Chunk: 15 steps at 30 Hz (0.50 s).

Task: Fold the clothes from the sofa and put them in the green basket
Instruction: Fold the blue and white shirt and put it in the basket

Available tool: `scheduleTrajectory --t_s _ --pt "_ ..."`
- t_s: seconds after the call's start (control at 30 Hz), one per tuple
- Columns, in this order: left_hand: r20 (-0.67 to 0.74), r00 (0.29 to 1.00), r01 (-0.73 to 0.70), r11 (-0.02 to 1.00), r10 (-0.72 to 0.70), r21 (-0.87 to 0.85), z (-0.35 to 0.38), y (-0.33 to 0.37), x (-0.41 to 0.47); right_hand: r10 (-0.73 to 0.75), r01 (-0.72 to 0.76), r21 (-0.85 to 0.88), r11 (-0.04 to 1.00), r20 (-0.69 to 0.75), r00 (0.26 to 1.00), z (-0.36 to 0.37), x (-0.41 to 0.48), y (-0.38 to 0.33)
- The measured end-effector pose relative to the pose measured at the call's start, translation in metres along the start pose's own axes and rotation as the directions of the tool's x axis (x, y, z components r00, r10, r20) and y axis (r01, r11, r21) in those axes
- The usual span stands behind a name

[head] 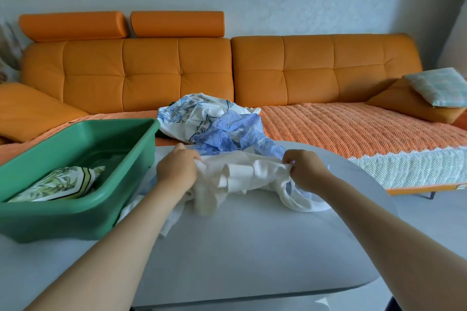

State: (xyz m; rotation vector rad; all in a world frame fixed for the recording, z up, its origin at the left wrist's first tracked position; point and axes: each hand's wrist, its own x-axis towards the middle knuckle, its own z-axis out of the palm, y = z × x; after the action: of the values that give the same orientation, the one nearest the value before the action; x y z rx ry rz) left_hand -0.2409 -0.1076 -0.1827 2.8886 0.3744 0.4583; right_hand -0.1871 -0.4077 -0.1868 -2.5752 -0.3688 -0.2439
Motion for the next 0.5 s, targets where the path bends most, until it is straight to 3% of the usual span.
scheduleTrajectory --t_s 0.1,0.17,0.23,0.3,0.37,0.43,0.5 --pt "0.069 0.996 0.044 0.997 -0.049 0.070 0.004 -0.011 -0.001 0.039 0.017 -0.276 0.961 0.196 0.980 0.002 -0.001 0.000" --pt "0.088 0.995 -0.048 0.999 0.047 0.014 0.008 -0.007 -0.005 -0.041 0.104 -0.328 0.939 0.193 0.980 0.005 -0.004 -0.008" --pt "0.064 0.977 -0.202 0.977 0.206 -0.062 0.007 0.001 -0.007 -0.200 0.223 -0.203 0.953 0.128 0.971 0.005 -0.010 -0.025" --pt "0.073 0.936 -0.337 0.935 0.346 -0.109 0.004 0.011 -0.010 -0.276 0.279 0.008 0.960 0.169 0.946 0.002 -0.017 -0.044" --pt "0.209 0.886 -0.378 0.905 0.414 -0.193 0.005 0.017 -0.015 -0.286 0.272 0.089 0.958 0.362 0.887 0.005 -0.025 -0.057" --pt "0.417 0.808 -0.352 0.908 0.417 -0.226 0.012 0.020 -0.022 -0.242 0.326 -0.056 0.944 0.556 0.796 0.013 -0.033 -0.060" --pt "0.543 0.739 -0.403 0.907 0.399 -0.118 0.018 0.016 -0.029 -0.150 0.375 -0.225 0.899 0.647 0.748 0.019 -0.038 -0.056"
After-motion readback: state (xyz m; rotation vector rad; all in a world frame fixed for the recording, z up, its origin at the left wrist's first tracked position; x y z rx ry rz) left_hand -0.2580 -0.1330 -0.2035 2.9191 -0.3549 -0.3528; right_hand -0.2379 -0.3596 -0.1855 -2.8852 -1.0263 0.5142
